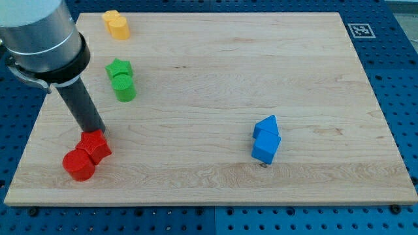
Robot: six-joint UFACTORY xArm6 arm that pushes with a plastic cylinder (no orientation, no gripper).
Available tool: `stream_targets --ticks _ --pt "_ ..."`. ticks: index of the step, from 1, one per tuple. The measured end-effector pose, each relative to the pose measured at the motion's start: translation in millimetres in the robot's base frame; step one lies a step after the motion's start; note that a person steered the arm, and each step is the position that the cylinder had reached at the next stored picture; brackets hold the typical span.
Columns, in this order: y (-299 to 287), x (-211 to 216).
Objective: Point your arm at the top left corner of the board
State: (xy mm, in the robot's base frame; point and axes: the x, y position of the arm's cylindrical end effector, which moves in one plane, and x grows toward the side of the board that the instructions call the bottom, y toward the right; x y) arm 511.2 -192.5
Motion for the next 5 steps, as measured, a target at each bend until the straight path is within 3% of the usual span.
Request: stream_targets --ticks 2,3,5 --pt "-2.6 -9.9" --pt "-30.5 -21.5" --pt "-81.5 -93.9"
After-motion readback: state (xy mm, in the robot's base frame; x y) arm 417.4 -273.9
